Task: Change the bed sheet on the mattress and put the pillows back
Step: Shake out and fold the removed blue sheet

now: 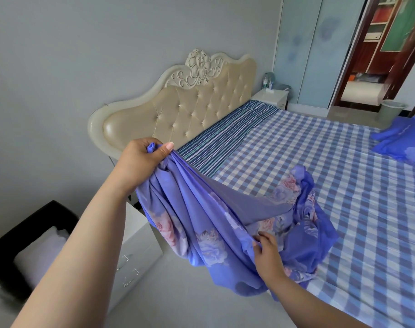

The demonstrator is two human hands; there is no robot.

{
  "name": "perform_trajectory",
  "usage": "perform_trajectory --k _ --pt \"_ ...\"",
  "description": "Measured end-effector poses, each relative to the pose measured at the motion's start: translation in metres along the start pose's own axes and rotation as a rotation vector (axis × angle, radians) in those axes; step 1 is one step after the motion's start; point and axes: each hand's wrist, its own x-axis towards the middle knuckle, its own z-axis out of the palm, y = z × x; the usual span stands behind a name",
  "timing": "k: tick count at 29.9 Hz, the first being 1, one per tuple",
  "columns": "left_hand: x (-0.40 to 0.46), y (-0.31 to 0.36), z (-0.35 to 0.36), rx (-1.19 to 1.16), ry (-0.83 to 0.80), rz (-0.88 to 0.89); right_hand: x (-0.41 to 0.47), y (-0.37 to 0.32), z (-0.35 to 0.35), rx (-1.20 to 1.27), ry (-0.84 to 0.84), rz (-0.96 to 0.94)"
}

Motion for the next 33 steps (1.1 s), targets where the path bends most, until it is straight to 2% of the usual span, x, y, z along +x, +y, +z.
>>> perform_trajectory --k 7,16,27,31,33 --pt "-0.003 -0.002 -0.003 -0.019 -0.014 -0.010 -0.002 -0.008 0.006 0.029 -0.061 -0.091" --pt "-0.006 0.001 -0.001 -0.014 -0.025 0.004 -0.009 -0.023 0.006 0.061 -0.046 -0.185" --pt "-0.005 0.003 0.001 -0.054 -0.041 -0.015 -0.010 -0.020 0.004 -0.185 -0.131 -0.462" --pt "-0.005 0.004 0.002 -0.068 -0.056 -0.009 -0.006 -0.019 0.006 -0.206 -0.114 -0.464" --pt "-0.005 0.003 0.002 -0.070 -0.066 -0.006 -0.007 -0.025 0.004 -0.167 -0.128 -0.389"
